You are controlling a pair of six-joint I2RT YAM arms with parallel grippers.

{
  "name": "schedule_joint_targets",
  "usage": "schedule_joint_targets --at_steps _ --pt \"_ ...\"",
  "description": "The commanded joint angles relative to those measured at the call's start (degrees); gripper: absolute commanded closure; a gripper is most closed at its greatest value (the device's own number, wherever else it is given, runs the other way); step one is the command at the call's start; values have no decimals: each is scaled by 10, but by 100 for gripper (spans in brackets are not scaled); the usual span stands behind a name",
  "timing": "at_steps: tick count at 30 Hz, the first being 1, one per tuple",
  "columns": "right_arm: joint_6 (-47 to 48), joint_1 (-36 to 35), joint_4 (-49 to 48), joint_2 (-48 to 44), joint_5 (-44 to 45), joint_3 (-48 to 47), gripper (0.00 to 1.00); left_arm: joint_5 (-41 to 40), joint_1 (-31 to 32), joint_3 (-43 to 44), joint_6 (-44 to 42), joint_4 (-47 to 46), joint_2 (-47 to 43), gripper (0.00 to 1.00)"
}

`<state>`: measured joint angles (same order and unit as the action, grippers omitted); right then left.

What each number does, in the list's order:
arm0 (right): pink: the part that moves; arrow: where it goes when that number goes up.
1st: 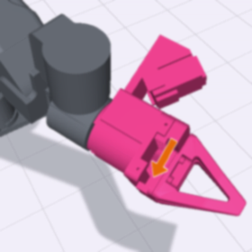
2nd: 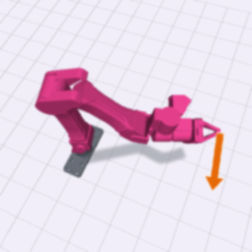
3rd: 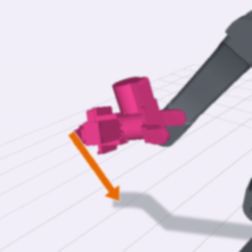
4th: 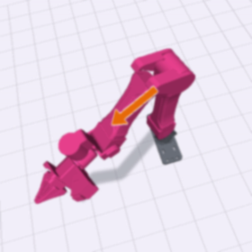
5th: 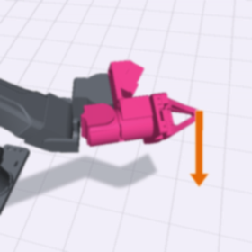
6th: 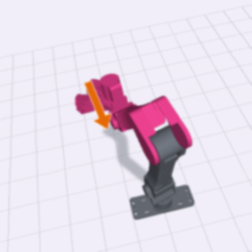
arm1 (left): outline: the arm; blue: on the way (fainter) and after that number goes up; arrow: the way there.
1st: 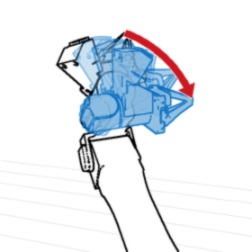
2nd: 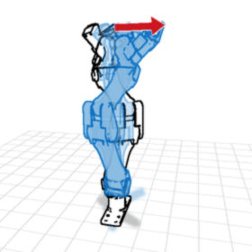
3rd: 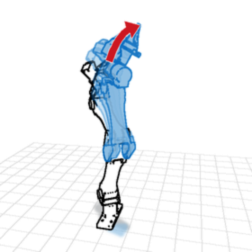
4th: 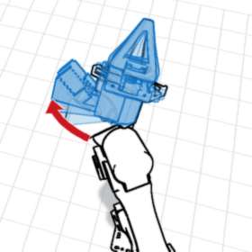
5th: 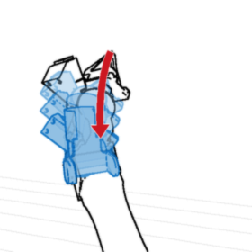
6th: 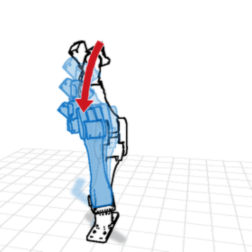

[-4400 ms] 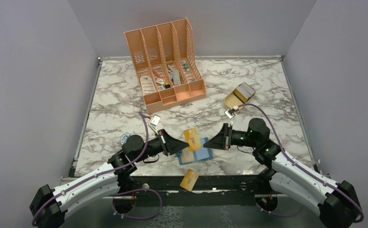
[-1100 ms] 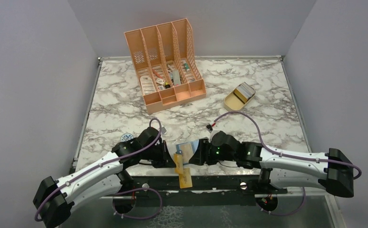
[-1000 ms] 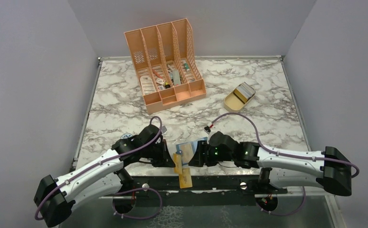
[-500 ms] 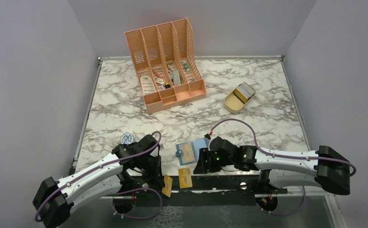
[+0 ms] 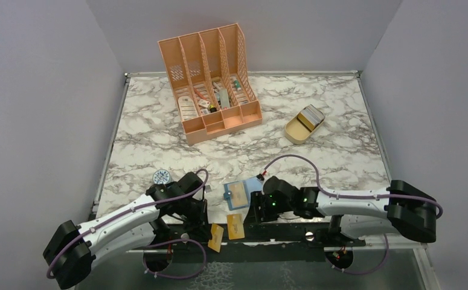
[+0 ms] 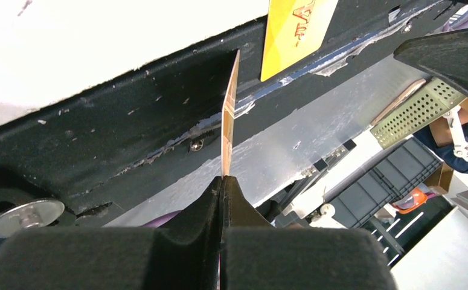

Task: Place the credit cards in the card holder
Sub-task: Move the credit card to the center of the board.

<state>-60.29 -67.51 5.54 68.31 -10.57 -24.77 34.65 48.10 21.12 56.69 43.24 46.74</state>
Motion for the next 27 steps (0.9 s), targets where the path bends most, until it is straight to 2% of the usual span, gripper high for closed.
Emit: schedule_joint_targets --at_steps 1,13,22,27 --pt "-21 0 -42 21 -3 7 49 9 1 -8 5 -40 14 100" --pt "-46 0 -90 76 5 17 49 -6 1 -24 17 -107 50 100" --pt "-68 0 -142 111 -1 29 49 -21 1 -40 39 -136 43 100" --pt "-92 -1 -218 108 -7 57 49 -26 1 -45 46 -141 40 100"
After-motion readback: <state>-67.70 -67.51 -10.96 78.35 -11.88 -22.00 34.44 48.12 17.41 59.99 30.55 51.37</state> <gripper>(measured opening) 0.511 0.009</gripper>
